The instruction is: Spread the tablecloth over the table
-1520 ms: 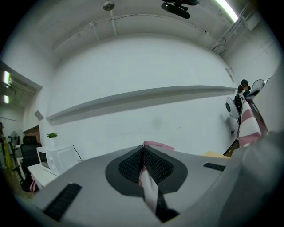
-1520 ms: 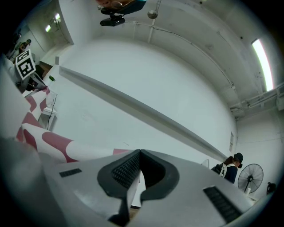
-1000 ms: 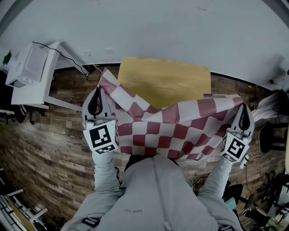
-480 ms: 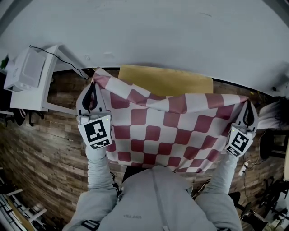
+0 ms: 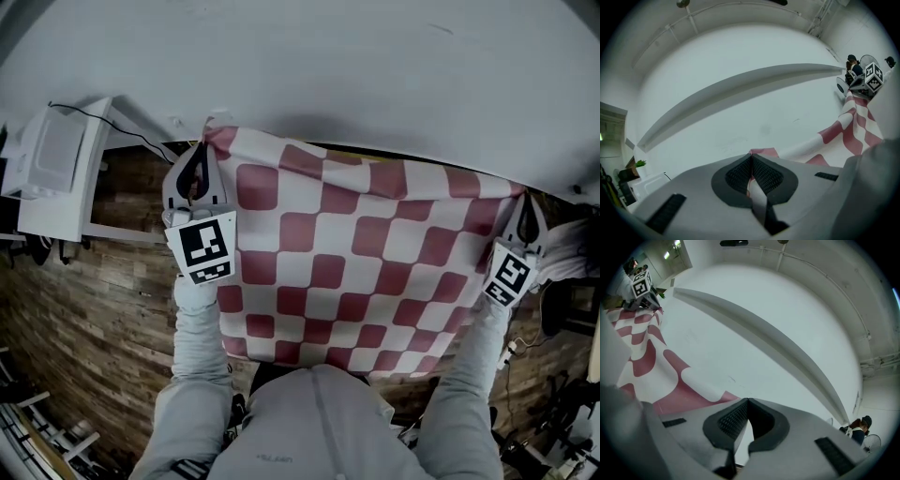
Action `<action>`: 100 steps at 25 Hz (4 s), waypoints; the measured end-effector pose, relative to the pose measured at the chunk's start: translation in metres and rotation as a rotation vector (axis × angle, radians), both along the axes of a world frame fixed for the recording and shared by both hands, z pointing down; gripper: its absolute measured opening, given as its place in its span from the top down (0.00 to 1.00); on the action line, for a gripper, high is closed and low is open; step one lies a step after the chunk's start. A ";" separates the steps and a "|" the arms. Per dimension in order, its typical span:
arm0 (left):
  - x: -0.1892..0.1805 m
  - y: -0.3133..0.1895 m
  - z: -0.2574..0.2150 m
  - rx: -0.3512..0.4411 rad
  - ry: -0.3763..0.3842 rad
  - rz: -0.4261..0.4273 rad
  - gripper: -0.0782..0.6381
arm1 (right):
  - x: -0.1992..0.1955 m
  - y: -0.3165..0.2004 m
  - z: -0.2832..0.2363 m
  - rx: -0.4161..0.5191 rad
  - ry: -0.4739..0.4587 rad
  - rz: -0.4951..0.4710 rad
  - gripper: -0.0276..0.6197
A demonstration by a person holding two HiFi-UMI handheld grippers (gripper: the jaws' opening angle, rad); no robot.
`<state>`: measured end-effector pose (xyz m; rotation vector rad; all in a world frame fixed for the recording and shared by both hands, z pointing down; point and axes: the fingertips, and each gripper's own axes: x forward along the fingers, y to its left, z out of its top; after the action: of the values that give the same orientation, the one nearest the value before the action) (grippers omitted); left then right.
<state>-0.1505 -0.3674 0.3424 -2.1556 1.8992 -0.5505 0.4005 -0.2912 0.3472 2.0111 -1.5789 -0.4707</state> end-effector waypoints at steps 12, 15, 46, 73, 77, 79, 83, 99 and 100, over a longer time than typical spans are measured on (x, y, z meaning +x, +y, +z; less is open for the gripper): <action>0.002 -0.106 0.009 0.011 -0.036 -0.024 0.86 | 0.005 -0.116 0.002 0.014 0.054 -0.070 0.93; 0.002 -0.130 0.007 0.027 -0.046 -0.029 0.86 | 0.002 -0.145 0.002 0.013 0.100 -0.091 0.93; -0.009 -0.135 0.187 -0.377 0.058 0.046 0.66 | -0.015 -0.132 0.225 -0.464 -0.392 -0.074 0.73; 0.023 0.046 0.188 -0.502 0.015 0.138 0.66 | -0.106 0.068 0.198 -0.556 -0.419 -0.194 0.68; 0.041 0.105 0.208 -0.576 0.036 0.176 0.66 | -0.145 0.129 0.218 -0.631 -0.447 -0.221 0.68; 0.046 0.129 0.220 -0.613 0.051 0.187 0.66 | -0.164 0.152 0.229 -0.667 -0.455 -0.231 0.68; 0.052 0.174 0.248 -0.689 0.063 0.200 0.66 | -0.192 0.195 0.260 -0.744 -0.468 -0.231 0.69; 0.084 0.231 0.318 -0.838 0.081 0.229 0.73 | -0.165 0.231 0.309 -0.760 -0.599 -0.088 0.71; 0.085 0.232 0.318 -0.835 0.085 0.227 0.74 | -0.165 0.231 0.310 -0.760 -0.606 -0.091 0.71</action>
<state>-0.0659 -0.1358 0.6601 -2.8566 1.5736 -1.4099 0.2354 -0.0604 0.6569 1.5315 -1.8067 0.6929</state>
